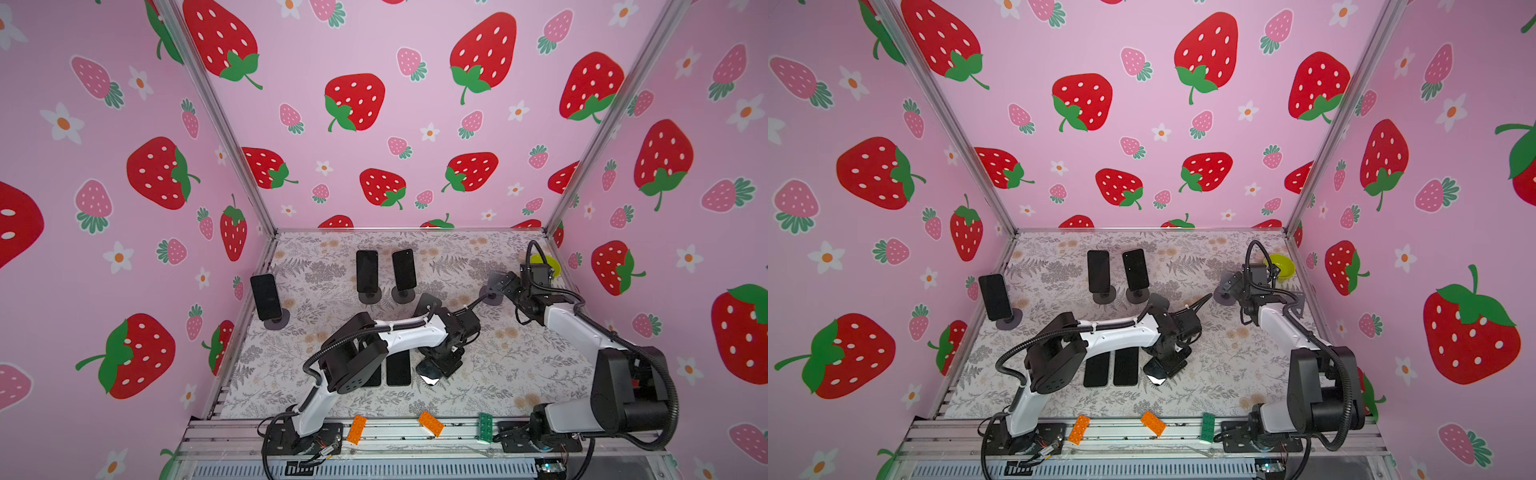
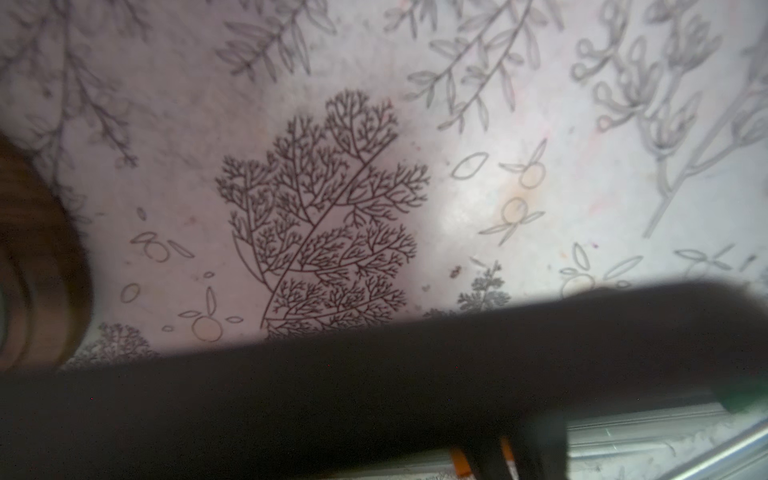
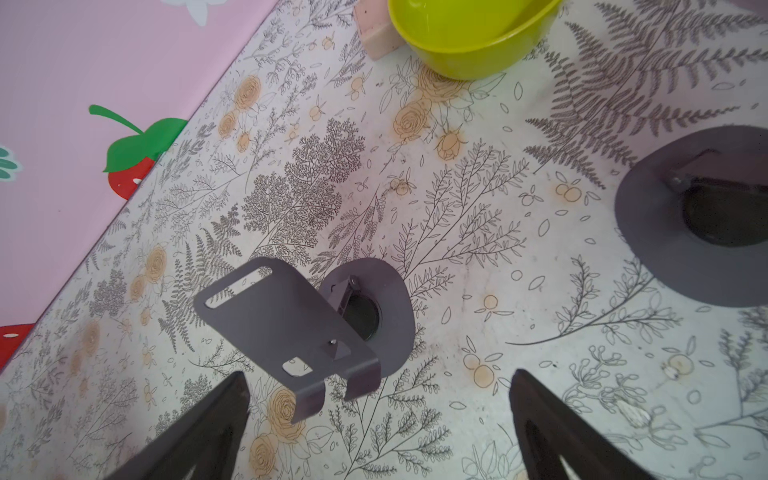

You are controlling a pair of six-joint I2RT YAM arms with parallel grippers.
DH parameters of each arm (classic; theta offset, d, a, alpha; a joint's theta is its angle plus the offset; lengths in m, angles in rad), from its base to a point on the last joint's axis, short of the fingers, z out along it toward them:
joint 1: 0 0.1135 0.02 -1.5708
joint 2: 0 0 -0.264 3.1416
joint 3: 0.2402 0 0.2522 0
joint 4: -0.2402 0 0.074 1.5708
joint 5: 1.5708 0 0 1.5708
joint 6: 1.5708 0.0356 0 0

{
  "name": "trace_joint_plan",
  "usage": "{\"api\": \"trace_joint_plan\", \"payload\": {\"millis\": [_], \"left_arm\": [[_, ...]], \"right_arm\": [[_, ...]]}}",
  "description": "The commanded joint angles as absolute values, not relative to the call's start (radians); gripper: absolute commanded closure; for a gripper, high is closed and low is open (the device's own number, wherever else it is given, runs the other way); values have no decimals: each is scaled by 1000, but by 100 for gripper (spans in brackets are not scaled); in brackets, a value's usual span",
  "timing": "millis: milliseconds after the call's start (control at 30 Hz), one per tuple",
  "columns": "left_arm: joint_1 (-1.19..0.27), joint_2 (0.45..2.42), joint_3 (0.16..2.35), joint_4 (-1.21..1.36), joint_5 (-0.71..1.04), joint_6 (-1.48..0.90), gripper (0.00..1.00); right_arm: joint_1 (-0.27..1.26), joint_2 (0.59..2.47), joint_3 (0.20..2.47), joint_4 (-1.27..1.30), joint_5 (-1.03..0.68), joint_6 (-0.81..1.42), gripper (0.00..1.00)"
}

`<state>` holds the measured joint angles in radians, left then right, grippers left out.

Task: Remove the phone from the phone stand

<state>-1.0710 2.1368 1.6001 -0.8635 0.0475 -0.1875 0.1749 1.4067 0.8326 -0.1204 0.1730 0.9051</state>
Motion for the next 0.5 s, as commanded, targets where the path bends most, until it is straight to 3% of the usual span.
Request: {"api": "trace_joint_plan", "payload": {"millis": [0, 467], "left_arm": [[-1061, 2178, 1595, -883, 87, -148, 24], [-1061, 2292, 1781, -1085, 125, -98, 22]], "right_arm": [[170, 1373, 813, -127, 212, 923, 0], [170, 1340, 803, -125, 218, 921, 0]]}}
